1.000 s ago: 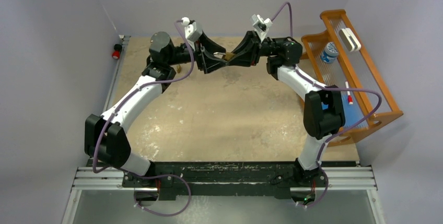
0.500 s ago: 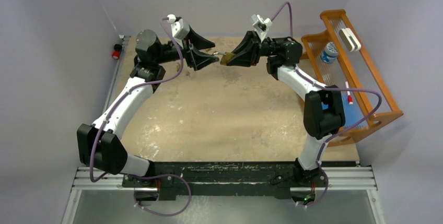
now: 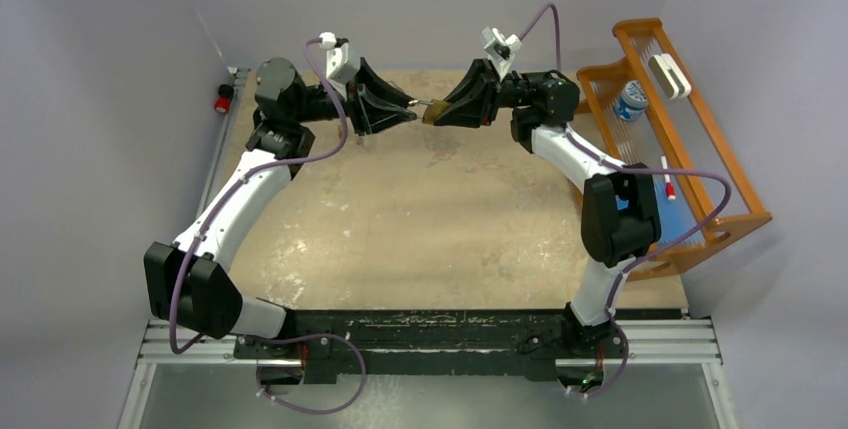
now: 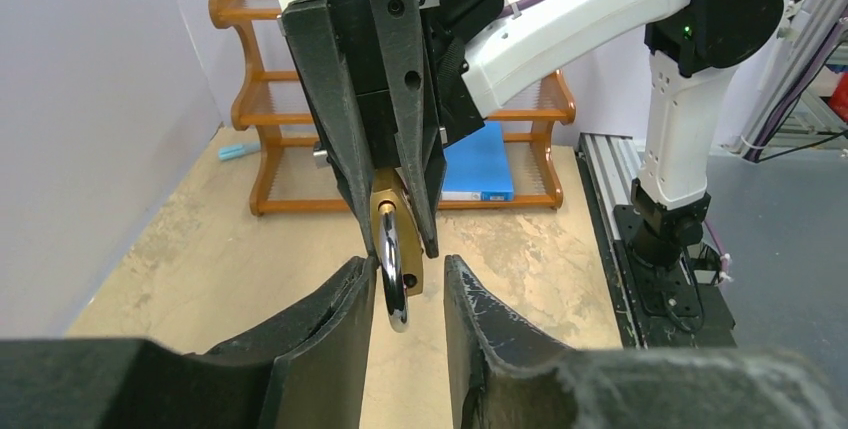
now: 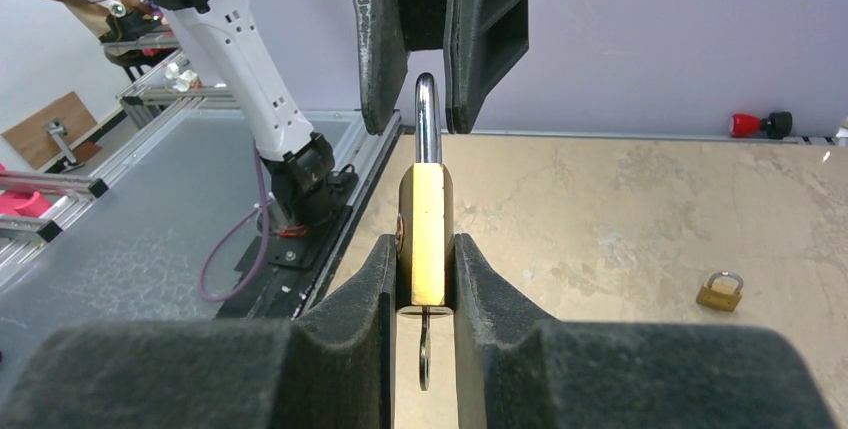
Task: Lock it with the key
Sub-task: Lock the lock.
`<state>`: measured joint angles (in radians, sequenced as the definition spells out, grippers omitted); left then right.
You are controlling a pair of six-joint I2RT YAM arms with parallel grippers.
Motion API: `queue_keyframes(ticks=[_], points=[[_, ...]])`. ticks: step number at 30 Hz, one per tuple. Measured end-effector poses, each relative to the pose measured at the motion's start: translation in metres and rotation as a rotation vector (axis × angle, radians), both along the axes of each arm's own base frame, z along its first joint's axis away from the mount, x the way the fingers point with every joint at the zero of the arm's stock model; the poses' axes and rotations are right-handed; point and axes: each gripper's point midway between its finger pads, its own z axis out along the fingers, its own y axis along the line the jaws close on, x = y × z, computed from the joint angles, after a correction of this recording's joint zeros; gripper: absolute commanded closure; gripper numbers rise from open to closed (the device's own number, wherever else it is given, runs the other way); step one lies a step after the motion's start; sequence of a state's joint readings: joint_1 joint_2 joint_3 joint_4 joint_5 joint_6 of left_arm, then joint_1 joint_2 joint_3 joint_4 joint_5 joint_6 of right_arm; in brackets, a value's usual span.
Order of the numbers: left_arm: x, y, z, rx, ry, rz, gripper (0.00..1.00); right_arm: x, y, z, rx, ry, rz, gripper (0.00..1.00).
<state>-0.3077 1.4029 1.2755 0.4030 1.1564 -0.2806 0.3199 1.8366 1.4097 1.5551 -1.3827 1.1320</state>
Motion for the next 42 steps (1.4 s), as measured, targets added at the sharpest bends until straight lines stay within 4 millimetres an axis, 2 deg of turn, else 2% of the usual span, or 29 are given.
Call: queue_keyframes(ticks=[2,4,15,42], points=[[0.000,0.000,0.000,0.000,0.000,0.000,0.84,0.000,0.000,0.000,0.000,0.000,0.000,1.00],[0.000,0.000,0.000,0.000,0.002,0.001,1.00,0.000,0.000,0.000,0.000,0.000,0.000,1.00],[0.001,-0.001,0.000,-0.006,0.028,0.005,1.00,0.000,0.000,0.000,-0.001,-0.006,0.002,1.00],[0.006,-0.008,0.015,-0.102,0.062,-0.012,1.00,0.005,0.001,0.015,0.032,-0.070,-0.006,1.00]])
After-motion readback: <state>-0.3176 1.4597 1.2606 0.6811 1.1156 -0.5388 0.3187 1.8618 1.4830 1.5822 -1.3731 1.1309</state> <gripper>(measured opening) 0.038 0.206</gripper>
